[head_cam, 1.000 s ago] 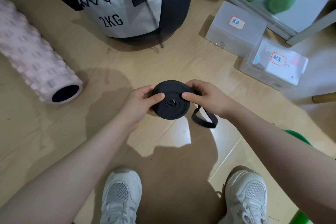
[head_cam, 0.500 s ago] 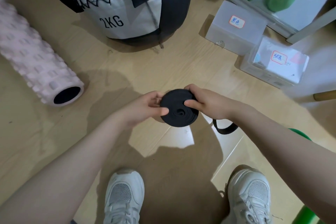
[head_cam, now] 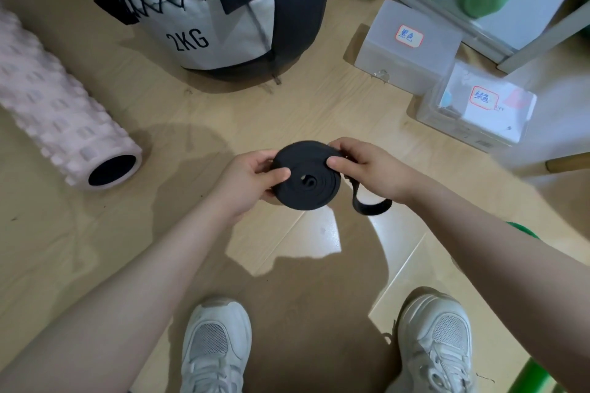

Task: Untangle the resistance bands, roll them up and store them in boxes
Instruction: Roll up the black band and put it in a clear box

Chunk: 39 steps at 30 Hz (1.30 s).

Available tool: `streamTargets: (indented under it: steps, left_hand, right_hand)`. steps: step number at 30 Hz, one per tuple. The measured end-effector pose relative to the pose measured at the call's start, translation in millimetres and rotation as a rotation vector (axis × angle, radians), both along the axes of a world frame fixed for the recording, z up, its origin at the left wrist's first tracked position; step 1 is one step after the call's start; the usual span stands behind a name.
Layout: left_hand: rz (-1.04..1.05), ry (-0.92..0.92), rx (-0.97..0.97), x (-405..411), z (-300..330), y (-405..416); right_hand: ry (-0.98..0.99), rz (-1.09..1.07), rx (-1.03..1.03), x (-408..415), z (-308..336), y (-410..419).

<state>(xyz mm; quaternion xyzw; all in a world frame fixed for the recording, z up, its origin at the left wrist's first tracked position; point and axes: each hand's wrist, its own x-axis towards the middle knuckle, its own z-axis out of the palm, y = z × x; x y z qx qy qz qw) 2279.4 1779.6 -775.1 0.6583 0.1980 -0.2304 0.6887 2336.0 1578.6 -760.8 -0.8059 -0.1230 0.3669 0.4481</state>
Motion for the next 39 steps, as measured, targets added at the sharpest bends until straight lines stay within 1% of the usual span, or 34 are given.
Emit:
streamTargets:
  steps: [3, 7, 9, 11, 12, 14, 17, 21, 24, 28, 34, 39]
  left_hand:
    - [0.170, 0.015, -0.028, 4.1, 1.9, -0.4]
    - [0.255, 0.086, -0.076, 1.8, -3.5, -6.8]
    - [0.302, 0.134, -0.108, -2.3, -6.8, -10.7]
    - [0.302, 0.163, -0.152, -6.7, -8.6, -12.5]
    - [0.273, 0.176, -0.179, -8.4, -8.5, -11.8]
    - [0.138, 0.210, -0.194, -8.2, -7.4, -5.6]
    - [-0.169, 0.200, -0.057, -0.6, -1.9, 4.5]
    - [-0.369, 0.161, 0.090, 18.1, 15.5, -11.5]
    - [-0.419, 0.136, 0.190, 28.0, 18.6, -25.1]
    - [-0.422, 0.064, 0.187, 30.6, 21.7, -31.0]
    - [-0.377, -0.017, 0.253, 18.4, 15.6, -29.8]
    - [-0.469, -0.032, 0.309, 19.0, 15.7, -17.2]
  right_hand:
    - [0.029, -0.072, 0.059, -9.2, -6.5, 0.2]
    - [0.041, -0.239, 0.173, -18.0, -12.6, 13.5]
    - [0.007, -0.252, 0.153, -18.9, -14.2, 17.7]
    - [-0.048, -0.223, 0.090, -18.1, -15.2, 18.0]
    - [-0.068, -0.197, 0.069, -17.4, -14.9, 16.5]
    - [-0.066, -0.135, 0.064, -15.1, -11.7, 11.2]
    - [-0.059, 0.018, 0.005, -11.1, -5.9, -1.3]
    - [-0.098, 0.227, -0.144, -10.0, -3.4, -12.1]
    - [-0.136, 0.287, -0.174, -7.8, -1.1, -12.9]
    - [-0.162, 0.327, -0.162, -5.6, -0.3, -10.1]
    - [-0.062, 0.256, -0.073, -8.9, -5.8, -13.3]
    - [-0.072, 0.128, 0.097, -7.5, 1.6, -14.2]
